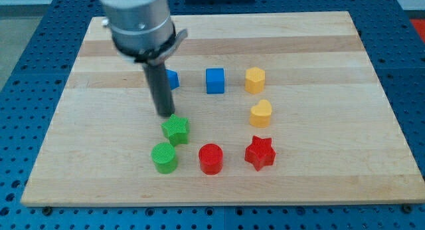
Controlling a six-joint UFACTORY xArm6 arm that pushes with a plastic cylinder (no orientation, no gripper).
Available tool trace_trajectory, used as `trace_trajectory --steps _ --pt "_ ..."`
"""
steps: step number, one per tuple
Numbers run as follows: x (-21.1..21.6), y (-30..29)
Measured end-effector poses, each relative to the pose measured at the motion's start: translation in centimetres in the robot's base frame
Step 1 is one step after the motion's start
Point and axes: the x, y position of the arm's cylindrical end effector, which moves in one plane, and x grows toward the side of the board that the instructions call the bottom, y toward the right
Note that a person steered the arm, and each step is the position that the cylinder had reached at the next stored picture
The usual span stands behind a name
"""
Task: Push the green star above the green circle
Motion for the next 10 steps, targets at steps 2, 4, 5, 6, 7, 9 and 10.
trace_trajectory --steps 2,4,5,6,7,9,10 --pt "0.8 5.3" --pt "3.3 5.4" --pt "3.3 4.0" --pt "4.7 1.6" --pt "5.6 1.6" --pt "5.9 2.4" --pt "5.9 4.6"
